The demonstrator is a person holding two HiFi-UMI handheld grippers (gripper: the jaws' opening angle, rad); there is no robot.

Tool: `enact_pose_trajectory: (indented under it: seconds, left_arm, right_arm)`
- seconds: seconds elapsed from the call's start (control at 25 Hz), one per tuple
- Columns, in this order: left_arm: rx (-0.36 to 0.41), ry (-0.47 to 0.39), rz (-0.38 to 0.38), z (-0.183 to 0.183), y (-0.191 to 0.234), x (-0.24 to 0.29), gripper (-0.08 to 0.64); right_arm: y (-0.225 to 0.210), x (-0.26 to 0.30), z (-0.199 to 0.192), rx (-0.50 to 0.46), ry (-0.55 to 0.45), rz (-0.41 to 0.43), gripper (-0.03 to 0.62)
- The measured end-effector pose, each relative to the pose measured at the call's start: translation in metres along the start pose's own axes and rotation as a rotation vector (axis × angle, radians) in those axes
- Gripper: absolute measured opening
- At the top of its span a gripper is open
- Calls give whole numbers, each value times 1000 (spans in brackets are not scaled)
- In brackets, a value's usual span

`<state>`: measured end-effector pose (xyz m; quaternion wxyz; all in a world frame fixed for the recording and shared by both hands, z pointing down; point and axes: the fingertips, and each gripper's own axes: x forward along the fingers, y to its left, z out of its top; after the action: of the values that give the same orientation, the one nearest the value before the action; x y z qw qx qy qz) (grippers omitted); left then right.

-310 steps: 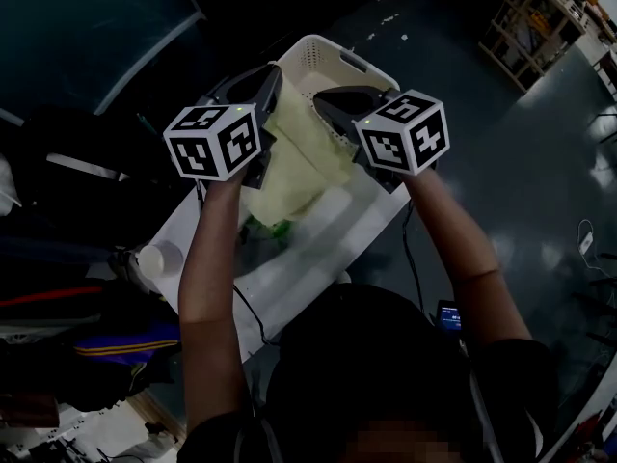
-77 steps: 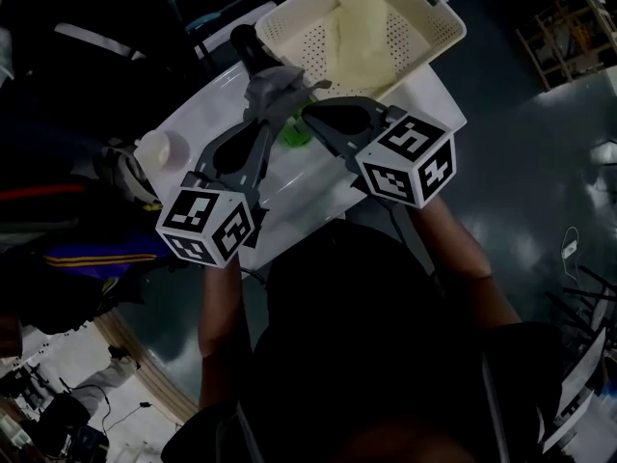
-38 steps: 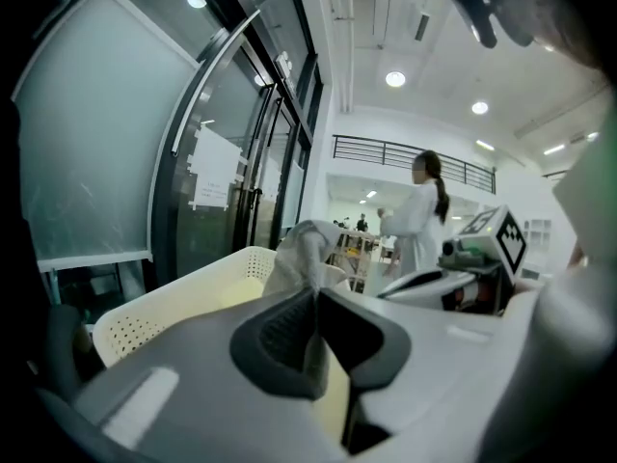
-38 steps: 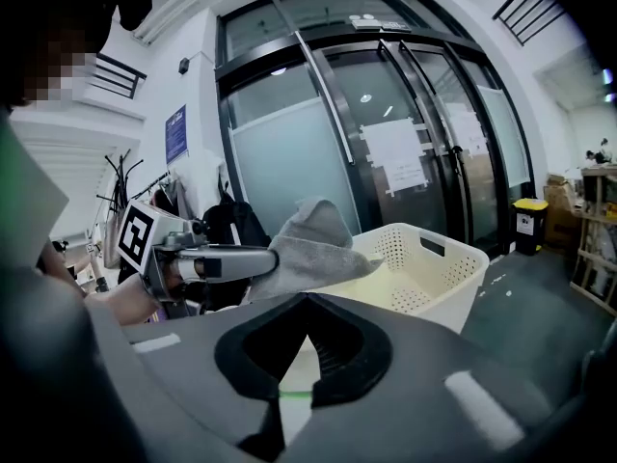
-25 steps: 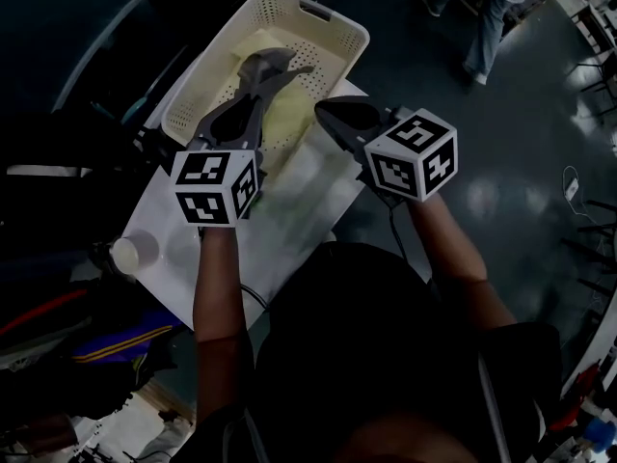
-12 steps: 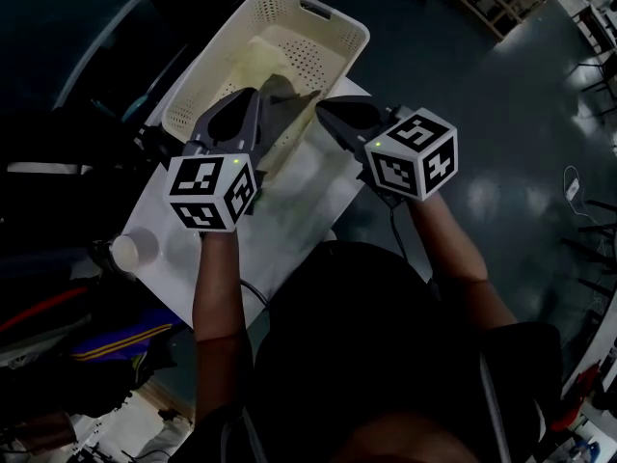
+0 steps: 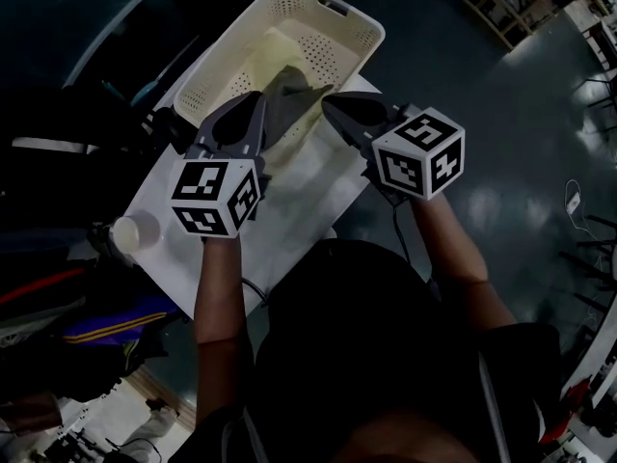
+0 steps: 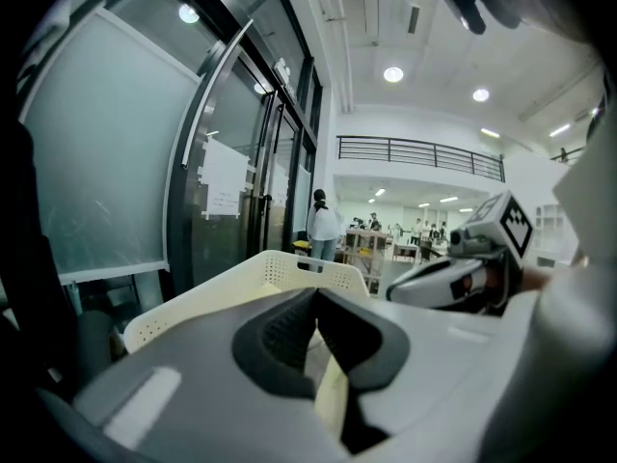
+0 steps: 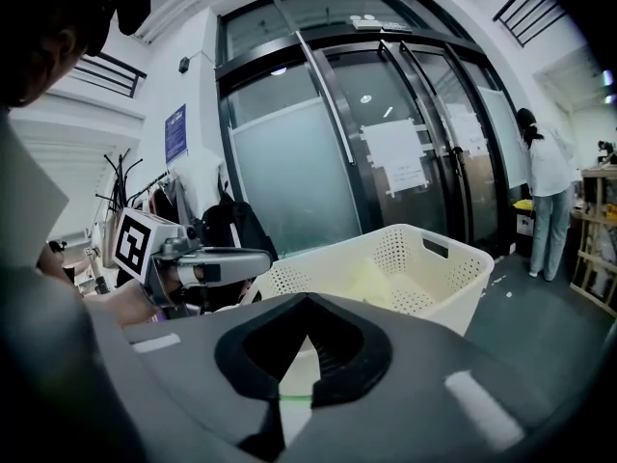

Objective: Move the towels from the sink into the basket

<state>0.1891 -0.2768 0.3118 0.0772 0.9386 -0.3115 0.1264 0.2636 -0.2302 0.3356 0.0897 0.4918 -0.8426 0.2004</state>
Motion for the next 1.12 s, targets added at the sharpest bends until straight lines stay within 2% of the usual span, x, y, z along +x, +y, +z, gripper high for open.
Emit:
enact_pose_trajectory:
  seconds: [0.68,1.12]
  left_arm:
    - [-86,3,72,-39,26,-119,8]
    - [-136,-10,107,-55,27,-178,8]
  right_arm:
    - [82,19,2,-38,0,30,0]
    - [138,22,3,-67,-4,72,0]
